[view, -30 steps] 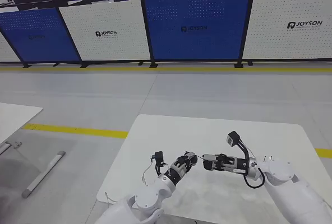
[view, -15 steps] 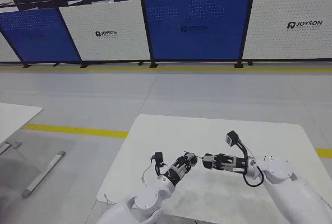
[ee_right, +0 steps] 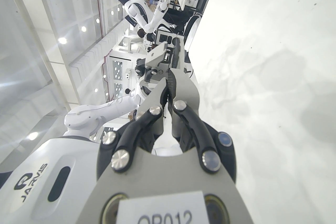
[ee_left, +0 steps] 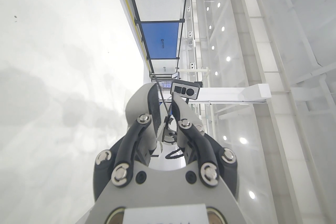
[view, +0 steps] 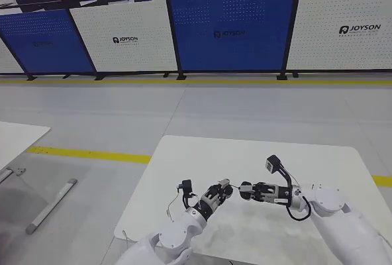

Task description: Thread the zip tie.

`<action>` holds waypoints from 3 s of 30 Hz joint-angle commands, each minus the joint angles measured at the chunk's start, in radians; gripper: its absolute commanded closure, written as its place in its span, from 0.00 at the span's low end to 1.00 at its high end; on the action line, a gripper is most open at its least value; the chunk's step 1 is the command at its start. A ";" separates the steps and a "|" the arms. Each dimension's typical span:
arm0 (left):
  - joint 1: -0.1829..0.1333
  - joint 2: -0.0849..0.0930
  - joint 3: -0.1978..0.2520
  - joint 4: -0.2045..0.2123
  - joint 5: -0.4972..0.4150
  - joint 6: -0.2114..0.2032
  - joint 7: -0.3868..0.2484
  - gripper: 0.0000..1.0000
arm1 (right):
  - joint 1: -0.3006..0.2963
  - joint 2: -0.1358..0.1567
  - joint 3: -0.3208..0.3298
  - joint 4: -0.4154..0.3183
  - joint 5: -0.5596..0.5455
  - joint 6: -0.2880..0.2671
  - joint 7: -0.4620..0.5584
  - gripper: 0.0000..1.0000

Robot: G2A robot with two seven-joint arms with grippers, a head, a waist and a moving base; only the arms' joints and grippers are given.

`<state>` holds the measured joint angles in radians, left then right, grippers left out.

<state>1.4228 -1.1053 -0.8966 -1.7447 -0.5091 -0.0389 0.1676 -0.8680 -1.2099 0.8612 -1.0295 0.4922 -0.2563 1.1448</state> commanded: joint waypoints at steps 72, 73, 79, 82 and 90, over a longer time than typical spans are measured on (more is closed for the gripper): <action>0.016 0.001 -0.103 0.069 0.024 -0.081 -0.405 1.00 | -0.025 0.008 0.023 -0.033 0.003 0.027 0.049 1.00; 0.017 0.001 -0.103 0.068 0.026 -0.080 -0.406 1.00 | -0.025 0.008 0.023 -0.033 0.003 0.027 0.049 1.00; 0.019 0.000 -0.110 0.071 0.036 -0.074 -0.409 0.96 | -0.025 0.008 0.023 -0.033 0.003 0.027 0.049 1.00; 0.020 -0.001 -0.113 0.072 0.039 -0.075 -0.409 0.90 | -0.025 0.008 0.023 -0.033 0.003 0.027 0.049 1.00; 0.028 -0.003 -0.123 0.067 0.041 -0.078 -0.411 1.00 | -0.025 0.008 0.023 -0.033 0.003 0.027 0.049 1.00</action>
<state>1.4508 -1.1079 -1.0194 -1.6775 -0.4687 -0.1168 -0.2428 -0.8926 -1.2014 0.8844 -1.0627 0.4951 -0.2296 1.1942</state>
